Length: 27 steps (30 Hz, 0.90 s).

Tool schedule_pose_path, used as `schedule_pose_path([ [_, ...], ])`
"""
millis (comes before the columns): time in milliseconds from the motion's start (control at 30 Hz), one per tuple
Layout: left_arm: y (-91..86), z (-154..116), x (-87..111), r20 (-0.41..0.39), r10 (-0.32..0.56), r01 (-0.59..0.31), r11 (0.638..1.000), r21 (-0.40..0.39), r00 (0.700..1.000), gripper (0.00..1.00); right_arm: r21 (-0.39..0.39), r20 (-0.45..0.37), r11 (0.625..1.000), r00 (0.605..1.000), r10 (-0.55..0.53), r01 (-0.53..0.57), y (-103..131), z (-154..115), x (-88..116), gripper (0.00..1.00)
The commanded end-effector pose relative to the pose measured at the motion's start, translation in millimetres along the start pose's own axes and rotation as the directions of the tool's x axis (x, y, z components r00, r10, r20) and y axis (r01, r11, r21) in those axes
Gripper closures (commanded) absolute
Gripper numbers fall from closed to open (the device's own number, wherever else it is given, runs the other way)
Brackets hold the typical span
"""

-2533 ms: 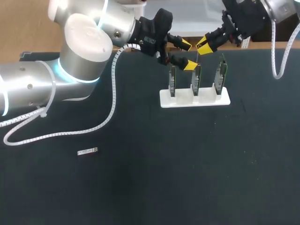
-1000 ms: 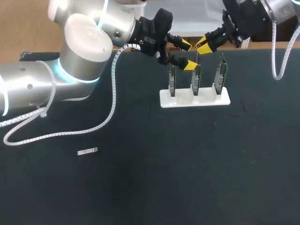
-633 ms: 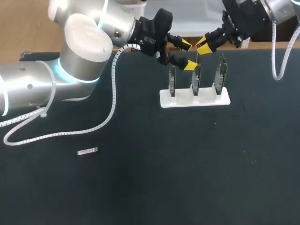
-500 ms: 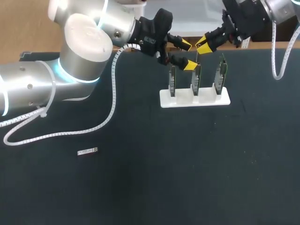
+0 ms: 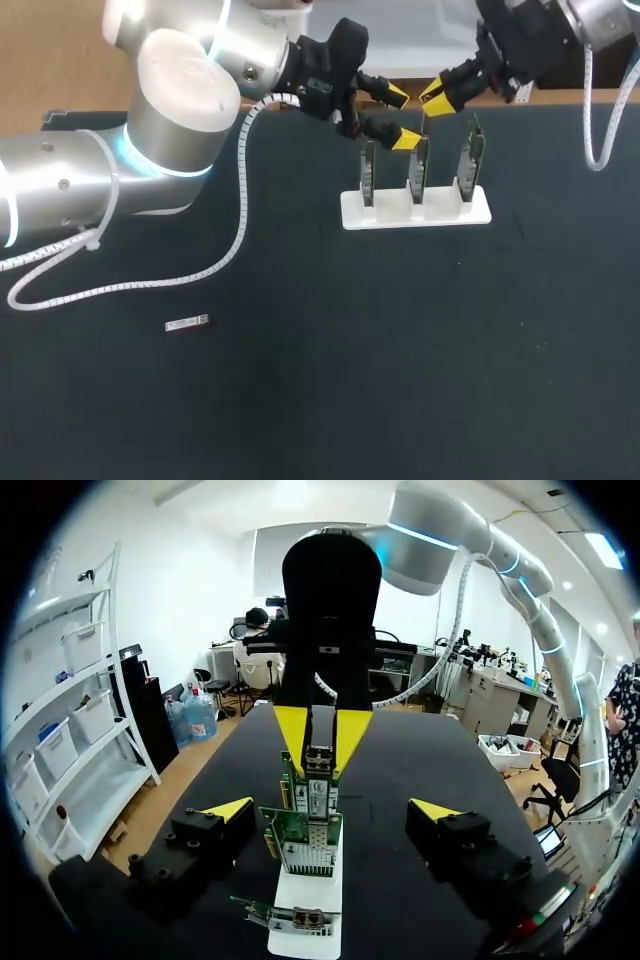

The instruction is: Pick up the optical module with the left hand, and insert it into the network port with the right hand.

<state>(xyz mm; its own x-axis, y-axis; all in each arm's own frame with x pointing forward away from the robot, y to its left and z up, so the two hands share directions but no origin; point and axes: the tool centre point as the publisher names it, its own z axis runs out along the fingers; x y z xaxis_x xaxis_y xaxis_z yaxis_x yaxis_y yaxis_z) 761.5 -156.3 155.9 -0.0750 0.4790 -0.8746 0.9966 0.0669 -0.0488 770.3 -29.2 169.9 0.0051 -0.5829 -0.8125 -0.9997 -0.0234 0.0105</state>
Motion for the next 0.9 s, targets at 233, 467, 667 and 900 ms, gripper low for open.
schedule_pose_path([
  [233, 1.7, 0.6, -1.0, -0.006, -0.002, 0.002, 1.000, 0.003, 1.000, 0.00, 0.002, -0.001, 1.000, 1.000, 0.004, -0.004, 0.5, 4.7, 1.4, 1.00],
  [467, 1.7, 0.6, -1.0, -0.006, -0.002, 0.002, 1.000, 0.003, 1.000, 0.00, 0.002, -0.008, 1.000, 1.000, 0.017, -0.017, 2.6, 7.6, 6.0, 1.00],
  [667, 1.7, 0.6, -1.0, -0.006, -0.002, 0.002, 1.000, 0.003, 1.000, 0.00, 0.006, -0.004, 1.000, 1.000, 0.027, -0.027, 3.2, 8.2, 7.4, 0.47],
  [900, 1.7, 0.6, -1.0, -0.006, -0.002, 0.002, 1.000, 0.003, 1.000, 0.00, 0.011, 0.005, 1.000, 1.000, 0.022, -0.022, 4.8, 2.9, 5.5, 0.00],
])
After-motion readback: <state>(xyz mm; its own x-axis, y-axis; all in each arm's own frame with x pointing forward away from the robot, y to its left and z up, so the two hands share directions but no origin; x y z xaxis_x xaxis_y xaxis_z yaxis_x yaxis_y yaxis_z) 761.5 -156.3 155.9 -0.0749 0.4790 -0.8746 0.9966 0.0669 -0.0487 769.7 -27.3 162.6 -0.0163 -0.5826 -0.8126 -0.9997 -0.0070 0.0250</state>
